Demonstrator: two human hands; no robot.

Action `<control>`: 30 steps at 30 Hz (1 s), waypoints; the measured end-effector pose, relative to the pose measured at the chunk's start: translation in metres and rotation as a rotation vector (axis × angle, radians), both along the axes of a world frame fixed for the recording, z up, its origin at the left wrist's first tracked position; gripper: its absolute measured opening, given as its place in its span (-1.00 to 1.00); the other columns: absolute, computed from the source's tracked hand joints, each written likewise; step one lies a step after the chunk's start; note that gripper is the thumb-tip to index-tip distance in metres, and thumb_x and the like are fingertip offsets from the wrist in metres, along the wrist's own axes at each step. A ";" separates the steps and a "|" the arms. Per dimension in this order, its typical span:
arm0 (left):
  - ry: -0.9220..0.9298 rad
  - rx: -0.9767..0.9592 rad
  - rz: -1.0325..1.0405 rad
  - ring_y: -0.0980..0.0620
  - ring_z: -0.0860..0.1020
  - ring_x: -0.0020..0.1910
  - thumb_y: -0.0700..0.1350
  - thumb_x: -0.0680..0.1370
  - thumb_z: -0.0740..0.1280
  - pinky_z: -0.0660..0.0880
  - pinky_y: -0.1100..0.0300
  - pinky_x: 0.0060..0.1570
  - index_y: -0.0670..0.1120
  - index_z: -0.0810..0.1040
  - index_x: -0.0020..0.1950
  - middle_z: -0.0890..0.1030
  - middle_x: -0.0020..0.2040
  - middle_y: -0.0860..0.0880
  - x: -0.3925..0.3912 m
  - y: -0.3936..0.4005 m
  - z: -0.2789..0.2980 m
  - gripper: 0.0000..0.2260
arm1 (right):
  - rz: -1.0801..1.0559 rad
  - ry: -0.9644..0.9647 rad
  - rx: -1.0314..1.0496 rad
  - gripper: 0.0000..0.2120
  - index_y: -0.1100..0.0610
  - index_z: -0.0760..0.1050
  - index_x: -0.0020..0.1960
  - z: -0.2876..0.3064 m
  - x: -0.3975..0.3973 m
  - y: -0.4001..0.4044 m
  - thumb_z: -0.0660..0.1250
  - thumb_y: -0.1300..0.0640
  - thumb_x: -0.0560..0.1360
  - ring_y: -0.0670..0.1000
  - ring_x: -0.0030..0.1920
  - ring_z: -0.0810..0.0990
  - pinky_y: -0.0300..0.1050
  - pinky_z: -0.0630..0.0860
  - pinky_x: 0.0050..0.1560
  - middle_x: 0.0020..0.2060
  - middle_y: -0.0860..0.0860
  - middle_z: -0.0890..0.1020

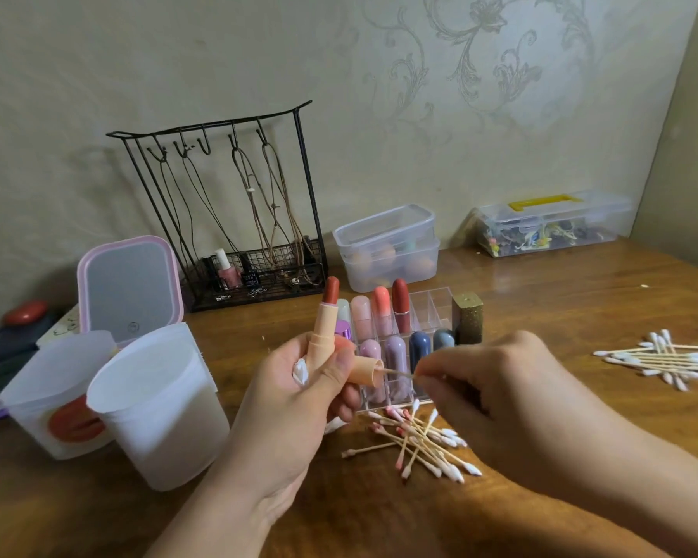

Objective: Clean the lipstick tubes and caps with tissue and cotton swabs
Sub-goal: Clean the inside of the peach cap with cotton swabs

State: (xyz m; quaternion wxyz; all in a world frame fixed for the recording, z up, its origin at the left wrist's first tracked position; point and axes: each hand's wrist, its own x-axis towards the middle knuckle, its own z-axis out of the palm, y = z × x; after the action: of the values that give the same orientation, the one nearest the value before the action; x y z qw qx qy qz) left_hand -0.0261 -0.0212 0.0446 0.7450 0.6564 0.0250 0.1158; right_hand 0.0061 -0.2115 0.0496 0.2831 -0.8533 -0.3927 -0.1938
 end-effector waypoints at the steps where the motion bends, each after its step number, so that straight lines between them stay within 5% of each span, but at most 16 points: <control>1: -0.003 0.016 0.006 0.07 0.51 -0.39 -0.08 0.39 0.38 0.47 0.25 -0.41 -0.13 0.61 -0.02 0.59 -0.31 -0.08 0.000 0.000 -0.001 -0.79 | 0.022 0.027 -0.042 -0.72 0.07 0.50 -0.29 -0.003 -0.002 0.004 0.20 0.01 0.55 -0.01 -0.49 0.42 -0.05 0.42 -0.48 -0.53 -0.04 0.45; 15: -0.038 0.090 -0.002 0.07 0.51 -0.38 -0.11 0.44 0.38 0.46 0.21 -0.35 -0.03 0.64 -0.10 0.59 -0.32 -0.07 0.001 0.000 -0.002 -0.92 | 0.007 0.044 0.013 -0.73 0.07 0.57 -0.24 -0.006 0.000 0.006 0.23 0.01 0.57 0.02 -0.47 0.46 -0.13 0.41 -0.49 -0.49 -0.03 0.50; 21: -0.052 0.164 -0.016 0.07 0.54 -0.35 -0.01 0.38 0.38 0.49 0.16 -0.28 0.04 0.63 -0.10 0.60 -0.34 -0.02 -0.001 -0.001 -0.002 -0.87 | -0.012 0.085 0.102 -0.91 0.03 0.65 -0.14 -0.001 0.004 0.001 0.40 0.16 0.53 -0.11 -0.48 0.49 -0.41 0.30 -0.49 -0.50 -0.14 0.53; 26: -0.090 0.258 0.070 0.10 0.54 -0.35 -0.09 0.49 0.38 0.53 0.18 -0.26 0.00 0.60 -0.03 0.61 -0.34 0.00 0.000 0.006 -0.002 -0.92 | -0.014 0.267 -0.169 -0.90 -0.10 0.57 -0.06 0.007 0.004 -0.005 0.29 0.00 0.58 -0.21 -0.36 0.53 -0.35 0.41 -0.40 -0.43 -0.24 0.56; 30: -0.085 0.142 0.102 0.05 0.52 -0.31 -0.12 0.48 0.38 0.48 0.19 -0.29 -0.04 0.61 -0.04 0.61 -0.27 -0.04 0.003 0.017 0.002 -0.91 | -0.137 0.255 -0.302 -0.90 -0.16 0.53 -0.06 0.013 0.005 -0.009 0.25 -0.10 0.58 -0.21 -0.31 0.54 -0.35 0.44 -0.32 -0.28 -0.22 0.63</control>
State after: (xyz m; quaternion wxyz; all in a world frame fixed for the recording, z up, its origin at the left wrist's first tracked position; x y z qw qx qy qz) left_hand -0.0228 -0.0040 0.0463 0.6900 0.7001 0.0184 0.1826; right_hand 0.0111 -0.2203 0.0630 0.1856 -0.9283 -0.3193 -0.0420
